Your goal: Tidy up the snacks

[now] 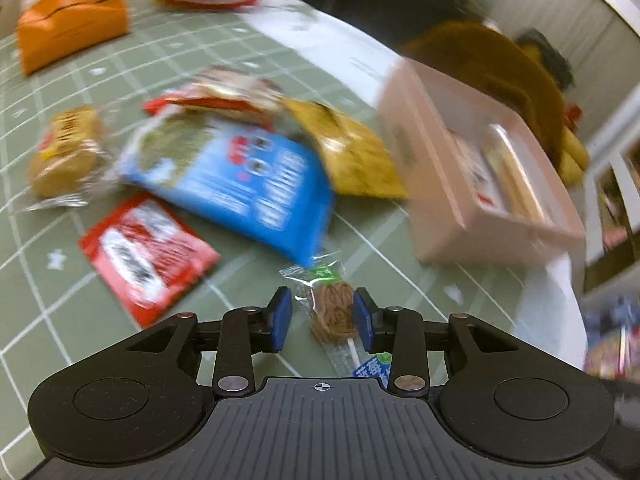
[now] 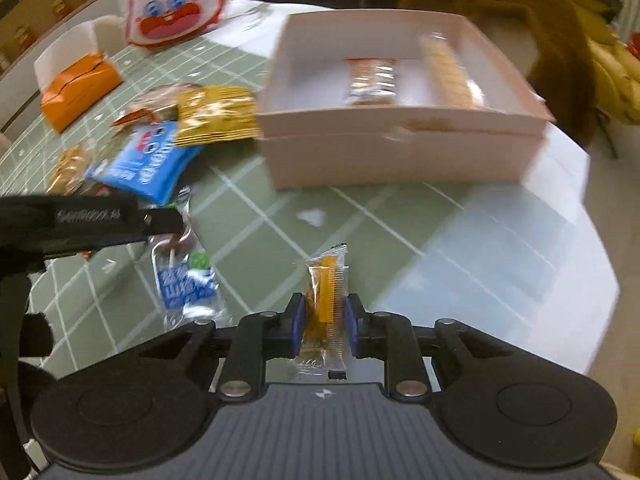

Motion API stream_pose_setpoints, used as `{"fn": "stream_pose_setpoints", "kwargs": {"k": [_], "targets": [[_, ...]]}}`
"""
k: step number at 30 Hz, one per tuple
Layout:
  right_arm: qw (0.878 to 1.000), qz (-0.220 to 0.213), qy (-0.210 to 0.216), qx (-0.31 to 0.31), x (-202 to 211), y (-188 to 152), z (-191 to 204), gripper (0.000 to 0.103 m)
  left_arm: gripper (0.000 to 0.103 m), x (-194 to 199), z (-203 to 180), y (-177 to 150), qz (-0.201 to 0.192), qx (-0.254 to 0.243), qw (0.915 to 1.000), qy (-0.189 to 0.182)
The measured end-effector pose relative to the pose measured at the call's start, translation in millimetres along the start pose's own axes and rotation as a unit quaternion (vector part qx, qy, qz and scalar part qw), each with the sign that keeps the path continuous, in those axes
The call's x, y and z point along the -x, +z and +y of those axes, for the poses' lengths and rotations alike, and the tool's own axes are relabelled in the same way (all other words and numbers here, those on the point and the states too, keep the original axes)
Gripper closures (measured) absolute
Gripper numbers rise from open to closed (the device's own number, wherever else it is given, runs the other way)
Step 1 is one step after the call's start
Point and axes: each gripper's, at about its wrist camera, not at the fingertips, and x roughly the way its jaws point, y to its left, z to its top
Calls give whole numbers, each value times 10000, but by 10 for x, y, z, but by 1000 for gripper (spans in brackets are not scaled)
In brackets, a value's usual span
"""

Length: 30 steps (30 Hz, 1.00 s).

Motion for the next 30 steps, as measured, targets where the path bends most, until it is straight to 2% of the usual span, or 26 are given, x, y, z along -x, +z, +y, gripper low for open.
{"fn": "stream_pose_setpoints", "kwargs": {"k": [2,4,7,10,12,14,15,16,18,24,30], "targets": [[9999,-13,-21,-99,36,-48,-114,69,64,8,-127,-88,40,-301,9995,-57],[9998,-11,-58,-211,66,-88,-223,52,64,20,-202,-174,84,-509,9985,-174],[9995,-18,-66,-293,102,-150,-362,48,64,28,-345,-253,199,-744,9967,-266],[9999,-5,-123,-86,135,-204,-414,46,64,62,-442,-314,243,-844,9959,-199],[9996,-17,-203,203,151,-256,-418,43,64,89,-461,-337,273,-764,9966,-135],[9986,-26,-278,453,148,-305,-405,36,64,129,-447,-353,300,-537,9981,-47],[9981,-61,-321,527,153,-336,-410,30,64,159,-427,-367,294,-381,9988,-7],[9982,-67,-340,493,148,-350,-423,23,64,181,-406,-378,290,-265,9992,9],[9987,-48,-347,377,134,-360,-472,17,64,214,-394,-394,275,-131,9995,14],[9986,-40,-376,364,139,-391,-508,15,64,113,-603,-362,369,-506,9980,88],[9987,-20,-406,295,144,-423,-548,9,54,-5,-726,-338,303,-845,9957,235]]}}
